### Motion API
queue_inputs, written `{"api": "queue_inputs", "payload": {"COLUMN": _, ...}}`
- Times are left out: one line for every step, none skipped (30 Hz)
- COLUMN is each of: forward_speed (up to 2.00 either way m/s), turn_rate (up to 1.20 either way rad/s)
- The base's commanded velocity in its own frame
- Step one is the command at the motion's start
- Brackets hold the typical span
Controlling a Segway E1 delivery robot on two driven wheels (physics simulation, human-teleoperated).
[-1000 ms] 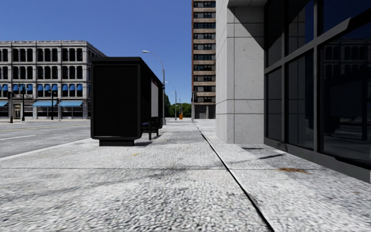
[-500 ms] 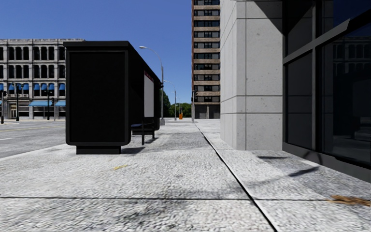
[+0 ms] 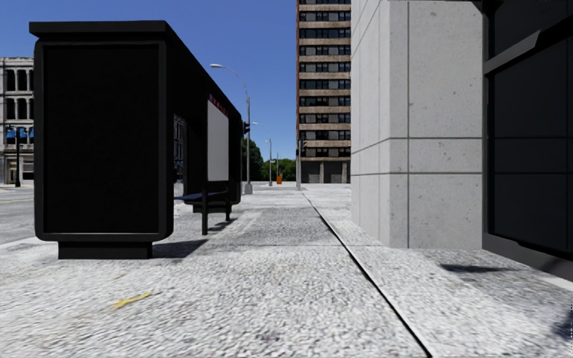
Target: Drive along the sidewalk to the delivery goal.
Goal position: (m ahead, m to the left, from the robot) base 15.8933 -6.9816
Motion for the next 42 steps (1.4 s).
{"api": "queue_inputs", "payload": {"forward_speed": 2.00, "turn_rate": 0.00}}
{"api": "queue_inputs", "payload": {"forward_speed": 2.00, "turn_rate": 0.00}}
{"api": "queue_inputs", "payload": {"forward_speed": 2.00, "turn_rate": 0.00}}
{"api": "queue_inputs", "payload": {"forward_speed": 2.00, "turn_rate": 0.00}}
{"api": "queue_inputs", "payload": {"forward_speed": 2.00, "turn_rate": 0.00}}
{"api": "queue_inputs", "payload": {"forward_speed": 2.00, "turn_rate": 0.00}}
{"api": "queue_inputs", "payload": {"forward_speed": 2.00, "turn_rate": 0.00}}
{"api": "queue_inputs", "payload": {"forward_speed": 2.00, "turn_rate": 0.00}}
{"api": "queue_inputs", "payload": {"forward_speed": 2.00, "turn_rate": 0.00}}
{"api": "queue_inputs", "payload": {"forward_speed": 2.00, "turn_rate": 0.00}}
{"api": "queue_inputs", "payload": {"forward_speed": 2.00, "turn_rate": 0.00}}
{"api": "queue_inputs", "payload": {"forward_speed": 2.00, "turn_rate": 0.00}}
{"api": "queue_inputs", "payload": {"forward_speed": 2.00, "turn_rate": 0.00}}
{"api": "queue_inputs", "payload": {"forward_speed": 2.00, "turn_rate": 0.00}}
{"api": "queue_inputs", "payload": {"forward_speed": 2.00, "turn_rate": 0.00}}
{"api": "queue_inputs", "payload": {"forward_speed": 2.00, "turn_rate": 0.00}}
{"api": "queue_inputs", "payload": {"forward_speed": 2.00, "turn_rate": 0.00}}
{"api": "queue_inputs", "payload": {"forward_speed": 2.00, "turn_rate": 0.00}}
{"api": "queue_inputs", "payload": {"forward_speed": 2.00, "turn_rate": 0.00}}
{"api": "queue_inputs", "payload": {"forward_speed": 2.00, "turn_rate": 0.00}}
{"api": "queue_inputs", "payload": {"forward_speed": 2.00, "turn_rate": 0.00}}
{"api": "queue_inputs", "payload": {"forward_speed": 2.00, "turn_rate": 0.00}}
{"api": "queue_inputs", "payload": {"forward_speed": 2.00, "turn_rate": 0.00}}
{"api": "queue_inputs", "payload": {"forward_speed": 2.00, "turn_rate": 0.00}}
{"api": "queue_inputs", "payload": {"forward_speed": 2.00, "turn_rate": 0.00}}
{"api": "queue_inputs", "payload": {"forward_speed": 2.00, "turn_rate": 0.00}}
{"api": "queue_inputs", "payload": {"forward_speed": 2.00, "turn_rate": 0.00}}
{"api": "queue_inputs", "payload": {"forward_speed": 2.00, "turn_rate": 0.00}}
{"api": "queue_inputs", "payload": {"forward_speed": 2.00, "turn_rate": 0.00}}
{"api": "queue_inputs", "payload": {"forward_speed": 2.00, "turn_rate": 0.00}}
{"api": "queue_inputs", "payload": {"forward_speed": 2.00, "turn_rate": 0.00}}
{"api": "queue_inputs", "payload": {"forward_speed": 2.00, "turn_rate": 0.00}}
{"api": "queue_inputs", "payload": {"forward_speed": 2.00, "turn_rate": 0.00}}
{"api": "queue_inputs", "payload": {"forward_speed": 2.00, "turn_rate": 0.00}}
{"api": "queue_inputs", "payload": {"forward_speed": 2.00, "turn_rate": 0.00}}
{"api": "queue_inputs", "payload": {"forward_speed": 2.00, "turn_rate": 0.00}}
{"api": "queue_inputs", "payload": {"forward_speed": 2.00, "turn_rate": 0.00}}
{"api": "queue_inputs", "payload": {"forward_speed": 2.00, "turn_rate": 0.00}}
{"api": "queue_inputs", "payload": {"forward_speed": 2.00, "turn_rate": 0.00}}
{"api": "queue_inputs", "payload": {"forward_speed": 2.00, "turn_rate": 0.00}}
{"api": "queue_inputs", "payload": {"forward_speed": 2.00, "turn_rate": 0.00}}
{"api": "queue_inputs", "payload": {"forward_speed": 2.00, "turn_rate": 0.00}}
